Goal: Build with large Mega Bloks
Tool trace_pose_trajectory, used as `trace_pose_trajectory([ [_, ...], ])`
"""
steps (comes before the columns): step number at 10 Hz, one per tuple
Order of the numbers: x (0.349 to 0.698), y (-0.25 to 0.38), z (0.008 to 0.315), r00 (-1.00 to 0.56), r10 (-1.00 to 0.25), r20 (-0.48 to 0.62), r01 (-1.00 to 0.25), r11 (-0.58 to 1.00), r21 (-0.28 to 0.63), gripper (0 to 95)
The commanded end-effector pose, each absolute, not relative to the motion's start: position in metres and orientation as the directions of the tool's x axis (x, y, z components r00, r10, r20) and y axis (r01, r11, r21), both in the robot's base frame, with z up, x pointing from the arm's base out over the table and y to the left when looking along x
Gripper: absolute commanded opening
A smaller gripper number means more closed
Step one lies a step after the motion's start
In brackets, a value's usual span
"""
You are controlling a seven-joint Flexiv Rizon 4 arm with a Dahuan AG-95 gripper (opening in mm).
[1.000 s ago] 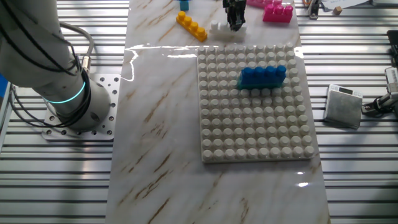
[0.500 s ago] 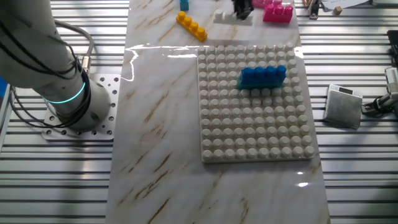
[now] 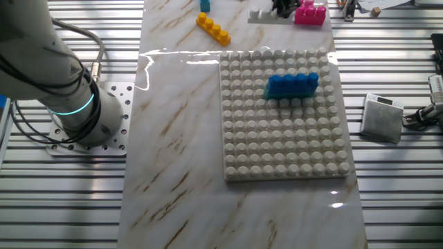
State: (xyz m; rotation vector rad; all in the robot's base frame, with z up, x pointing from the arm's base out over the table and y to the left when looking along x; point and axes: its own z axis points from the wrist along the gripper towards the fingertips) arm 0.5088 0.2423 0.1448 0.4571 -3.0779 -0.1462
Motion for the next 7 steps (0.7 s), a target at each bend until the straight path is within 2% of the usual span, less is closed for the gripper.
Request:
trace_pose_trajectory([
  [1, 0.5065, 0.2405, 0.1459, -0.954, -0.298, 0.012, -0.296, 0.95, 0.097, 0.0],
  [3, 0.5065, 0.2405, 0.1459, -0.943, -0.334, 0.011, -0.331, 0.939, 0.095, 0.0],
  [7, 0.5065, 0.2405, 0.1459, -0.966, -0.258, 0.035, -0.256, 0.965, 0.049, 0.0],
])
